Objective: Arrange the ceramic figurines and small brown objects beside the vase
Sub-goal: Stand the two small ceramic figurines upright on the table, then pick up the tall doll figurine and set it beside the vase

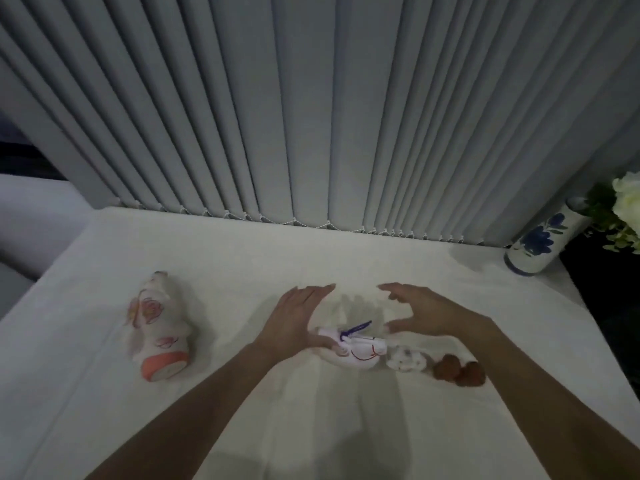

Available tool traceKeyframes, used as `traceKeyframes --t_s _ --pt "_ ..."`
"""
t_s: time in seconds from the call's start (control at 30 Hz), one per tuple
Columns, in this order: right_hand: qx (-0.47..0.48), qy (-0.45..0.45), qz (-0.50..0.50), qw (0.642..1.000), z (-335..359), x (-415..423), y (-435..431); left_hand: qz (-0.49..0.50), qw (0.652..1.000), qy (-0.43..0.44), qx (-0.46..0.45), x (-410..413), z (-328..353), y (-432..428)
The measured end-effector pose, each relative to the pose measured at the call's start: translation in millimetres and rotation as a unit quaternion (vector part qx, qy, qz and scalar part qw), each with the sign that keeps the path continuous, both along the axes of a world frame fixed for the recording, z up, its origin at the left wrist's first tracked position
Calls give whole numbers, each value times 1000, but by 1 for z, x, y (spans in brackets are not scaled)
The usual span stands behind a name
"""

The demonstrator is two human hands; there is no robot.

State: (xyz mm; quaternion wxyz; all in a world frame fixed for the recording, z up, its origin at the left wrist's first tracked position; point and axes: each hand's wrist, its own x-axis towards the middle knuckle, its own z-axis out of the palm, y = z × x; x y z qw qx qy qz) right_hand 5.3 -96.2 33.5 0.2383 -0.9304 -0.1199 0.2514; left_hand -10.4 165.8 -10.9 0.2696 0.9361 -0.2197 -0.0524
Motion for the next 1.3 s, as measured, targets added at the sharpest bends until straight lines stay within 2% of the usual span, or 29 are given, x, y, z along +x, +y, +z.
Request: traceKeyframes --t_s 0.2,0.37,0.5,0.57,0.63,0.7,0.77,0.87,0.97,1.03,1.13,1.3 --pt "40 -16 45 998 14 51 81 186 979 -65 -47 4 28 67" --pt "62 30 102 992 -13 70 179 357 932 -61 -29 -2 31 135" --pt "90 98 102 986 -43 66 255 490 869 -25 -66 -14 18 182" --pt "115 140 90 979 -56 59 288 546 833 32 -87 -21 6 203" --pt "150 183 68 969 -66 50 315 592 783 124 -145 -29 -7 221" --pt "186 223 49 956 -71 43 335 613 726 209 -233 -34 -19 235" --pt "227 270 19 936 -75 38 349 609 678 250 -327 -37 -29 244" --pt "261 313 -23 913 -77 38 361 580 635 290 -420 -36 -32 252" --pt "281 339 -59 896 -79 39 366 523 634 355 -445 -34 -32 260" --pt "294 346 -73 888 -78 38 366 507 642 364 -445 -33 -31 262" --pt "304 338 -77 887 -73 38 356 487 668 348 -443 -31 -28 257" --pt "318 266 -68 907 -47 49 314 415 722 303 -464 -15 -7 226"
